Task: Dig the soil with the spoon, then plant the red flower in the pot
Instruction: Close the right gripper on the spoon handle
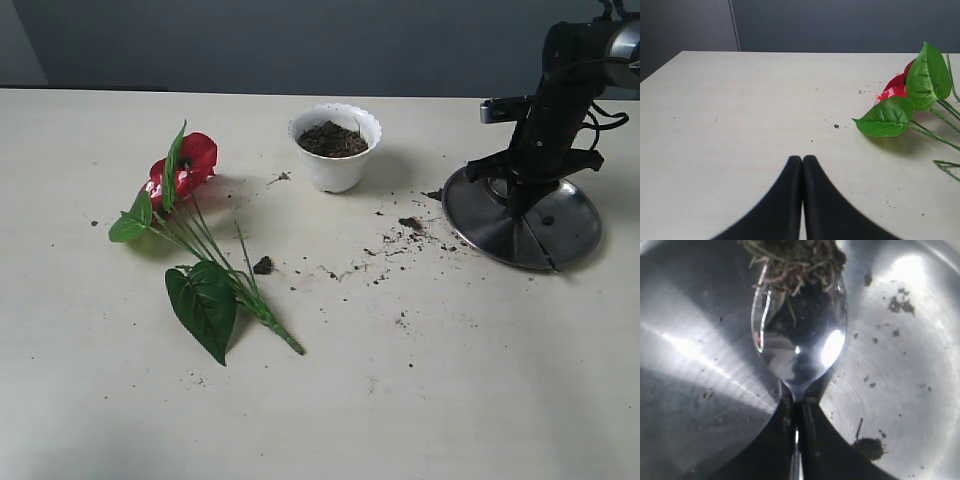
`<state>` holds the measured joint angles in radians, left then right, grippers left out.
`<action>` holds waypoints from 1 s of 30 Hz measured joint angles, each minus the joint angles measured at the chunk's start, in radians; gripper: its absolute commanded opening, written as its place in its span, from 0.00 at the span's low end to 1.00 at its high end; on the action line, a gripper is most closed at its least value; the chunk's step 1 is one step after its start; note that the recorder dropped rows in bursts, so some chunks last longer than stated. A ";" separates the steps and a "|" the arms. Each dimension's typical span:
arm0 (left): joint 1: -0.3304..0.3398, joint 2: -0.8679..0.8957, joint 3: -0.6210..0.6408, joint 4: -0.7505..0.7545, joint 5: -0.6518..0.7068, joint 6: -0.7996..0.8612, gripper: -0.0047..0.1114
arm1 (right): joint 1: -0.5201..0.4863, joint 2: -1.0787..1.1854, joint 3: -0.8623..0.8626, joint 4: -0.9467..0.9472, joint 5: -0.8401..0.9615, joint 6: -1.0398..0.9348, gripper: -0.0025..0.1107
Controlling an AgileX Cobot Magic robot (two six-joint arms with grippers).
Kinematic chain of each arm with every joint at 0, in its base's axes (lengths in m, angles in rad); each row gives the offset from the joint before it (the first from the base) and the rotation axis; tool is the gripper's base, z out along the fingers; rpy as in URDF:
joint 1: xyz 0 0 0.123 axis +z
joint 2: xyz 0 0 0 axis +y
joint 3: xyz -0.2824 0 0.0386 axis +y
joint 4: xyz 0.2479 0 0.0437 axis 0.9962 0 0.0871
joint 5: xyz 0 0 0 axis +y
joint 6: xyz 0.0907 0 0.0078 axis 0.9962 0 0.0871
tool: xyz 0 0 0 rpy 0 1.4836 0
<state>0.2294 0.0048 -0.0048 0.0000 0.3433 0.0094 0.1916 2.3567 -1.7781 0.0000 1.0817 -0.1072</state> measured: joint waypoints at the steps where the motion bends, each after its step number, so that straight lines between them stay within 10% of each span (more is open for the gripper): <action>1: 0.000 0.000 0.000 0.000 0.000 0.000 0.04 | 0.000 0.000 0.000 0.000 0.001 -0.002 0.02; 30: 0.000 0.000 0.000 0.000 0.000 0.000 0.04 | 0.000 -0.116 0.002 -0.024 0.037 -0.004 0.02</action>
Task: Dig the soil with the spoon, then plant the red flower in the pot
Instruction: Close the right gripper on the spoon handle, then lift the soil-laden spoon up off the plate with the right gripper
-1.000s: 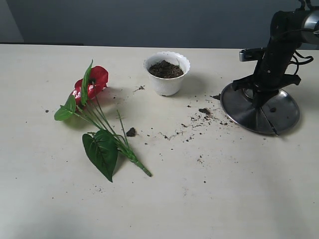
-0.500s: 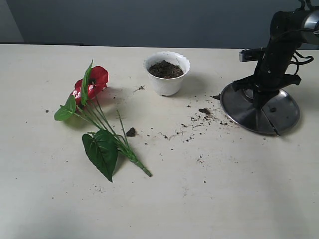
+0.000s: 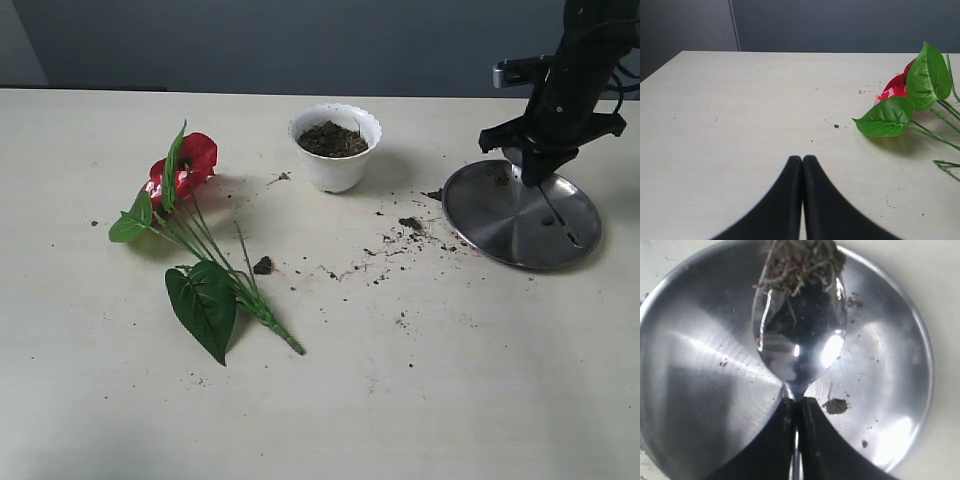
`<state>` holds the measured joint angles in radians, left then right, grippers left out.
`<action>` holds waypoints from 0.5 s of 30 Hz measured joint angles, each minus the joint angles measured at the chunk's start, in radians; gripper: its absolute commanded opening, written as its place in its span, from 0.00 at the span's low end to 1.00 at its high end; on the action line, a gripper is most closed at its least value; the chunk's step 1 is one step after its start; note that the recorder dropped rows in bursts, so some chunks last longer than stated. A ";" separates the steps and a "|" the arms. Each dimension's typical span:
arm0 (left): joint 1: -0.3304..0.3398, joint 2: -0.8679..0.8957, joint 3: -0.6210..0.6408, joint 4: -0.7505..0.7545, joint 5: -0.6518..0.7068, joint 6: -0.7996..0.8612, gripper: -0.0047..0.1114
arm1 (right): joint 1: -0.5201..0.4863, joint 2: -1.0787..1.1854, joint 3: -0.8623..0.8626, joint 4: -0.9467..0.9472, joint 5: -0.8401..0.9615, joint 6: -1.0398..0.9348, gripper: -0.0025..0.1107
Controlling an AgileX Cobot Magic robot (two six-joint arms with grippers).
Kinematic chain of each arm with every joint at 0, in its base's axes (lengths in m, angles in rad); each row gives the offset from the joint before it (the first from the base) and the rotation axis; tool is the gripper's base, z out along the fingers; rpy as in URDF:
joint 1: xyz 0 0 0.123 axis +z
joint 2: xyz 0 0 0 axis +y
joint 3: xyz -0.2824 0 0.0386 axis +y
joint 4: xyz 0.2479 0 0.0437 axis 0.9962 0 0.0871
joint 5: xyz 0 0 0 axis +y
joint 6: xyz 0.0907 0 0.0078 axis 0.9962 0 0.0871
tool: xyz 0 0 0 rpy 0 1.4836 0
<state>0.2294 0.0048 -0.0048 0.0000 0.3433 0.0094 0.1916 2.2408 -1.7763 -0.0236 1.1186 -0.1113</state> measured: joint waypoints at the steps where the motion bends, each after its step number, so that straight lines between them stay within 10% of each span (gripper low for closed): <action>1: 0.000 0.000 0.000 0.000 0.000 0.000 0.04 | 0.000 0.000 0.000 0.000 0.005 0.000 0.02; 15: 0.000 0.000 0.000 0.000 0.000 0.000 0.04 | 0.010 -0.087 0.000 0.034 0.016 -0.004 0.02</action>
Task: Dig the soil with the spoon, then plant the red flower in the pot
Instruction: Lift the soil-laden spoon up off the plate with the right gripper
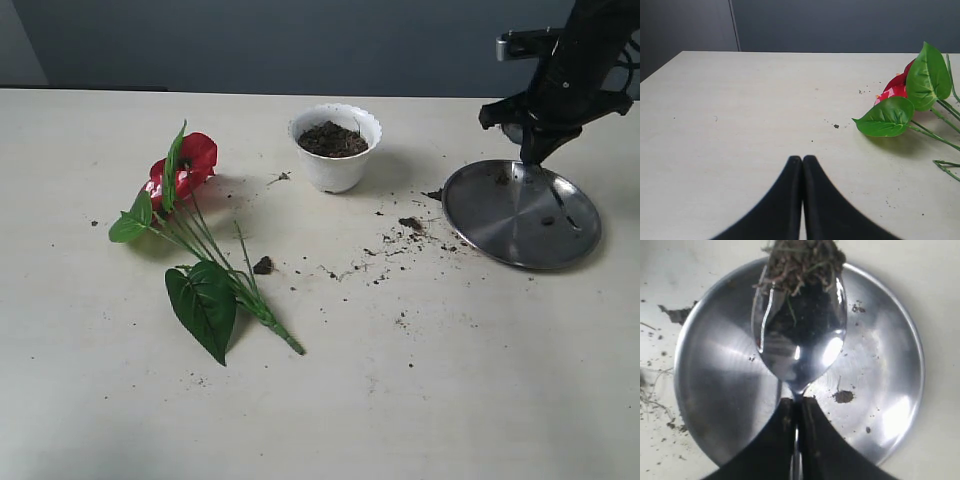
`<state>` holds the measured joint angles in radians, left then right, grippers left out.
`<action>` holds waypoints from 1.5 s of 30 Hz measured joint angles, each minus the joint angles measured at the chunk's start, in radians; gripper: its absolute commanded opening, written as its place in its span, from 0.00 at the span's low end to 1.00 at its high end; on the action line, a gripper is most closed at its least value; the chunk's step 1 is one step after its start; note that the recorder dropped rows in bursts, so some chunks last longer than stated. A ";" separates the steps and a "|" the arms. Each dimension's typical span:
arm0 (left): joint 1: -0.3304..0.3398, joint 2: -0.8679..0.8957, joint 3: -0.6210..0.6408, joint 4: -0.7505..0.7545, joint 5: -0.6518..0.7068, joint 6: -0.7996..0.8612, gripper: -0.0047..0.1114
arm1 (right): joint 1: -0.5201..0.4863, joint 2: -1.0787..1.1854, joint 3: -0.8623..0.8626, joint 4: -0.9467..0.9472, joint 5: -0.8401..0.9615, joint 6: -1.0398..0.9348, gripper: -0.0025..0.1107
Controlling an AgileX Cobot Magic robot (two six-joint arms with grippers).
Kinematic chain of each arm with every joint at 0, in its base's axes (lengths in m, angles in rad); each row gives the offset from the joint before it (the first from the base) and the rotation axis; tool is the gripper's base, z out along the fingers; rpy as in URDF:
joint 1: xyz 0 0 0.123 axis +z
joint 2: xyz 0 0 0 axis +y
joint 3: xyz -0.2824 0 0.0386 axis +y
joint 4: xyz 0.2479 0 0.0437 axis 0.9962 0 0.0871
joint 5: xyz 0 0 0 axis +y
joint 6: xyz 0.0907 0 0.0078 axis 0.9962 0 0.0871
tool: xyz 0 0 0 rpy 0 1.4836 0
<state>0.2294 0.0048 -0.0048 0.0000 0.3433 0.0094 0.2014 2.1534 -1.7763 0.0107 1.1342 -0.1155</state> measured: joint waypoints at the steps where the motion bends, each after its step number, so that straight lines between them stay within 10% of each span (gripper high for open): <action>1: 0.000 0.000 0.000 0.000 0.000 0.000 0.04 | 0.000 -0.009 0.000 0.002 0.000 0.000 0.02; 26: 0.000 0.000 0.000 0.000 0.000 0.000 0.04 | 0.170 -0.254 0.220 -0.285 -0.294 -0.076 0.02; 45: 0.000 0.000 0.000 0.000 0.000 0.000 0.04 | 0.228 -0.254 0.221 -0.550 -0.574 -0.522 0.02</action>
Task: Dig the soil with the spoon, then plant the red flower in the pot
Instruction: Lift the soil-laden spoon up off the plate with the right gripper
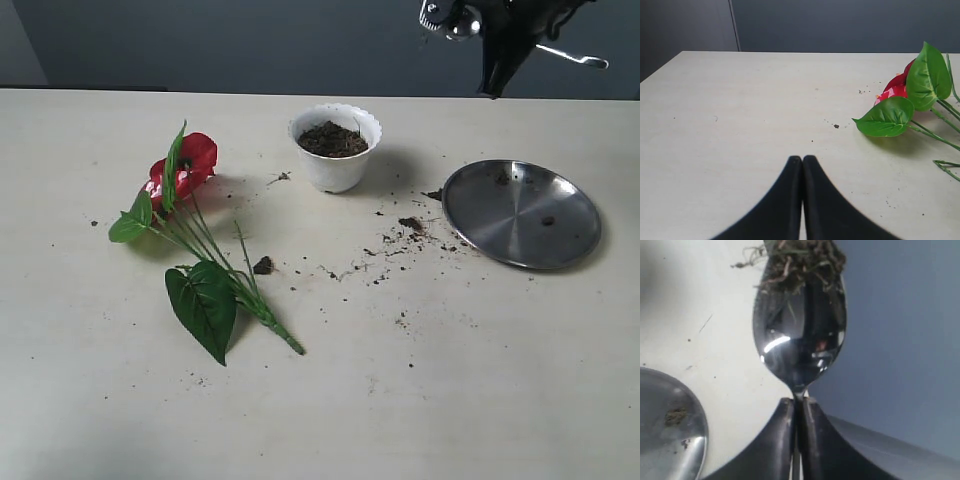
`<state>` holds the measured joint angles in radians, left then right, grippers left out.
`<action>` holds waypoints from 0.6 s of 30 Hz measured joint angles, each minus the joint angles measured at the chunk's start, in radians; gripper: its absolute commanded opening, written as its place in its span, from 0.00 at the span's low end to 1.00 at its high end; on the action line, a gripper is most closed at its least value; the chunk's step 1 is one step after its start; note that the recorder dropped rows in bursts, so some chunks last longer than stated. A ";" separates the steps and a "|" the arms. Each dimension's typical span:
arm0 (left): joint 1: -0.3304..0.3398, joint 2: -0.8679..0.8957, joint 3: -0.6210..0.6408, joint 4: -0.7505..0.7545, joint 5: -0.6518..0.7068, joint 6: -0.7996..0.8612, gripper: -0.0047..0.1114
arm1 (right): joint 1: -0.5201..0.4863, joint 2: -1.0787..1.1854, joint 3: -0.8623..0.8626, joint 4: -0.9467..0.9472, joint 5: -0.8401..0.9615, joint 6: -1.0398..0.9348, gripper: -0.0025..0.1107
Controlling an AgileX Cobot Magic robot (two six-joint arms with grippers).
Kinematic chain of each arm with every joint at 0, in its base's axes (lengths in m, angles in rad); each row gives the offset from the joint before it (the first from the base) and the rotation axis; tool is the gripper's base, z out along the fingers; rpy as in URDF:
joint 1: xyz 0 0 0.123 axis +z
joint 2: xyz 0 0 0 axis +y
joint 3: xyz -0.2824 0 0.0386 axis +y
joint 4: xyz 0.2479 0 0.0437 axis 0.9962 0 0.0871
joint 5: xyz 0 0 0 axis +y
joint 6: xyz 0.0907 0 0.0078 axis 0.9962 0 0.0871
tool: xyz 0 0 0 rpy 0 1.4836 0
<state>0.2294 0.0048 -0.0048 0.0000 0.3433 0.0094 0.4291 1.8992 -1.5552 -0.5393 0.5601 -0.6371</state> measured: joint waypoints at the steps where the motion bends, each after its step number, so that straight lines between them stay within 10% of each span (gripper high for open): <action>1: 0.000 0.000 0.000 0.000 0.000 0.000 0.04 | 0.008 0.000 0.000 -0.011 -0.007 -0.016 0.02; 18: 0.000 0.000 0.000 0.000 0.000 0.000 0.04 | 0.075 0.000 0.000 -0.314 -0.011 -0.183 0.02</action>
<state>0.2294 0.0048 -0.0048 0.0000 0.3433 0.0094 0.5044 1.8992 -1.5552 -0.8530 0.5487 -0.8202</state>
